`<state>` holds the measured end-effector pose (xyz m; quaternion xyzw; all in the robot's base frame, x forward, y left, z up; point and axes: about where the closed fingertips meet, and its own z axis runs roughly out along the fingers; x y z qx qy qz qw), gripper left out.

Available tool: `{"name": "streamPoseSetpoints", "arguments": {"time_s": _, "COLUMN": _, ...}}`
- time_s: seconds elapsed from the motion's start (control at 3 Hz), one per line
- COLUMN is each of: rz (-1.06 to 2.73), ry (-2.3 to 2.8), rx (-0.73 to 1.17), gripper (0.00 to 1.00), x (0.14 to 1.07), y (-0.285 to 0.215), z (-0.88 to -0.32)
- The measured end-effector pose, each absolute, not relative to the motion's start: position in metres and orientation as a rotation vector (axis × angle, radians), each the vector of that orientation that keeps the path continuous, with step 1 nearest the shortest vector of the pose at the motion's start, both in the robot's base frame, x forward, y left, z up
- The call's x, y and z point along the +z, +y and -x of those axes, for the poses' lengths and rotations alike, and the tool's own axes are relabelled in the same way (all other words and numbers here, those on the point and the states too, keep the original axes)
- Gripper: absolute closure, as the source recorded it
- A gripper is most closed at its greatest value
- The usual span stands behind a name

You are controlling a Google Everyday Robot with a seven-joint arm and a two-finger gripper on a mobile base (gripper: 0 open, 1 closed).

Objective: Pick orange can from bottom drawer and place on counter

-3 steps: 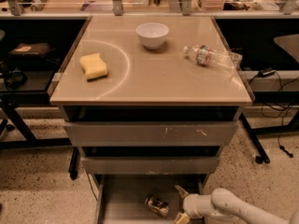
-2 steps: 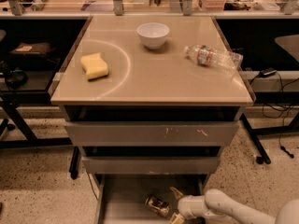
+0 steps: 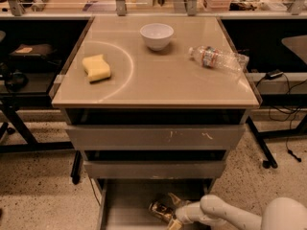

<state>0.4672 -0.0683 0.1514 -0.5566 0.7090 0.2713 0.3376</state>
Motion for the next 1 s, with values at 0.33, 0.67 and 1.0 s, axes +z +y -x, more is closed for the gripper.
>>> {"name": "streamPoseSetpoints", "arguments": {"time_s": 0.33, "rz": 1.442, "ry": 1.858, "rx": 0.707, "gripper": 0.0, "x": 0.1395, "y": -0.0634, "z": -0.4748}}
{"name": "streamPoseSetpoints", "arguments": {"time_s": 0.67, "rz": 1.442, "ry": 1.858, "rx": 0.707, "gripper": 0.2, "x": 0.1392, "y": -0.0634, "z": -0.4754}}
{"name": "streamPoseSetpoints", "arguments": {"time_s": 1.0, "rz": 1.442, "ry": 1.858, "rx": 0.707, "gripper": 0.43, "x": 0.1392, "y": -0.0634, "z": -0.4753}}
